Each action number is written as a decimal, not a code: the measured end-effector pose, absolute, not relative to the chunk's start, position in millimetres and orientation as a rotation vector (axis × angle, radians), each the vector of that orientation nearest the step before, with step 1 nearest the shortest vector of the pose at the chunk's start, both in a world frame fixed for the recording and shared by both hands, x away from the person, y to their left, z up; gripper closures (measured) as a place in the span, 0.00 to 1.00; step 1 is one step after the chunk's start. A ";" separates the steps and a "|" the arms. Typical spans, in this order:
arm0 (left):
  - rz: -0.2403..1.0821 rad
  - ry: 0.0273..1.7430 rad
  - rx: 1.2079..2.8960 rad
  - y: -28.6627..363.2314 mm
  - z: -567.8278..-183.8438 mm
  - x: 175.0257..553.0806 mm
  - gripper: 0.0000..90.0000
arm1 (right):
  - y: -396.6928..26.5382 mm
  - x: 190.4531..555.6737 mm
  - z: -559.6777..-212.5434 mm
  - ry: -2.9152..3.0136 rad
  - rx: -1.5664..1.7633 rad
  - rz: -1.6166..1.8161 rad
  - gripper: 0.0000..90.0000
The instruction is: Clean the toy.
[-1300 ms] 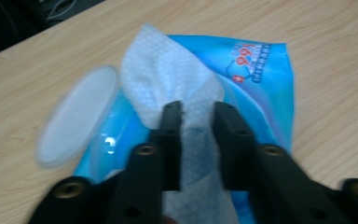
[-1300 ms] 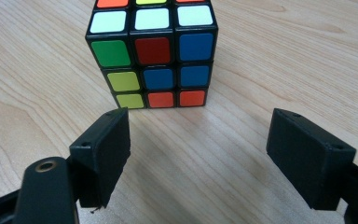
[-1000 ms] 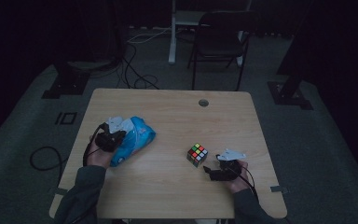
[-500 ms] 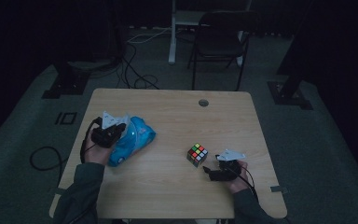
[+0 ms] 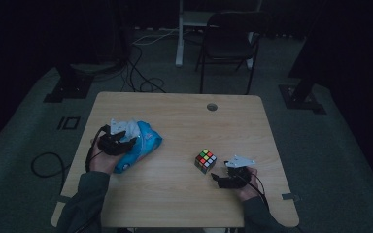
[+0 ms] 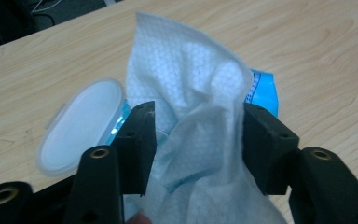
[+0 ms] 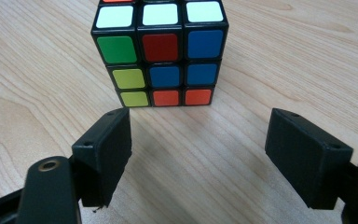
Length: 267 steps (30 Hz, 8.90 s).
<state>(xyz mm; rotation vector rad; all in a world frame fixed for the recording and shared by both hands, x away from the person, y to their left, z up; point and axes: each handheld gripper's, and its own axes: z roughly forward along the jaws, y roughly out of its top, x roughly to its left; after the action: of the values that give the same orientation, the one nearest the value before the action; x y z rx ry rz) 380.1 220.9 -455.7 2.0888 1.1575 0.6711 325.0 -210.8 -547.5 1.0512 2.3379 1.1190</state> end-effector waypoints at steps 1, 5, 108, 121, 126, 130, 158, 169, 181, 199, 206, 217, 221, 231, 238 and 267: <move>0.680 1.173 2.098 220.6 -457.6 382.2 0.52 | -210.8 325.0 -547.5 2.337 1.050 1.118 0.26; 0.695 1.237 2.121 221.8 -464.1 388.8 0.56 | -211.0 324.9 -547.2 2.335 1.051 1.118 0.26; 0.568 0.907 1.837 183.0 -365.9 358.5 0.97 | -177.5 340.1 -543.6 2.383 0.944 1.211 0.39; 0.546 0.866 1.842 172.2 -365.0 354.5 0.97 | -180.9 335.3 -533.2 2.342 0.888 1.251 0.39; 0.525 0.837 1.844 162.6 -365.4 351.8 0.97 | -178.1 333.7 -530.2 2.341 0.875 1.243 0.39; 0.511 0.813 1.850 154.4 -365.8 349.8 0.97 | -176.1 332.2 -528.2 2.337 0.861 1.250 0.39; 0.407 0.728 1.858 117.1 -375.9 339.6 0.97 | -158.5 329.4 -518.4 2.333 0.828 1.301 0.39; 0.340 0.701 1.891 96.9 -390.5 338.2 0.97 | -154.2 329.7 -515.9 2.332 0.821 1.309 0.39; 0.243 0.692 1.963 69.5 -420.3 339.9 0.97 | -149.6 329.0 -514.9 2.336 0.805 1.310 0.39; 0.199 0.669 2.061 49.1 -446.9 332.3 0.97 | -150.2 327.6 -512.9 2.315 0.787 1.307 0.39; 0.189 0.667 2.065 54.0 -448.8 325.9 0.97 | -149.9 327.0 -513.3 2.316 0.785 1.294 0.39; 0.259 0.697 2.058 61.2 -444.2 332.0 0.91 | -149.1 326.0 -513.0 2.317 0.774 1.297 0.39; 0.260 0.694 2.051 63.1 -443.1 335.4 0.81 | -148.7 325.4 -512.7 2.315 0.766 1.303 0.39; 0.234 0.708 2.054 60.7 -446.9 338.8 0.95 | -146.9 324.7 -513.9 2.324 0.756 1.286 0.39; 0.201 0.692 2.058 57.0 -448.9 336.2 0.97 | -146.8 325.0 -514.7 2.324 0.756 1.279 0.39; 0.217 0.715 2.038 61.3 -446.6 346.0 0.97 | -147.7 324.7 -513.7 2.320 0.755 1.289 0.39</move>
<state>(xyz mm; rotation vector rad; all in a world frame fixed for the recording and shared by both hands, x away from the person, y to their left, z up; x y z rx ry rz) 346.0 61.3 -446.6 2.0376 0.7149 0.2168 324.7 -147.7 -513.7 0.7551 2.3197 1.2890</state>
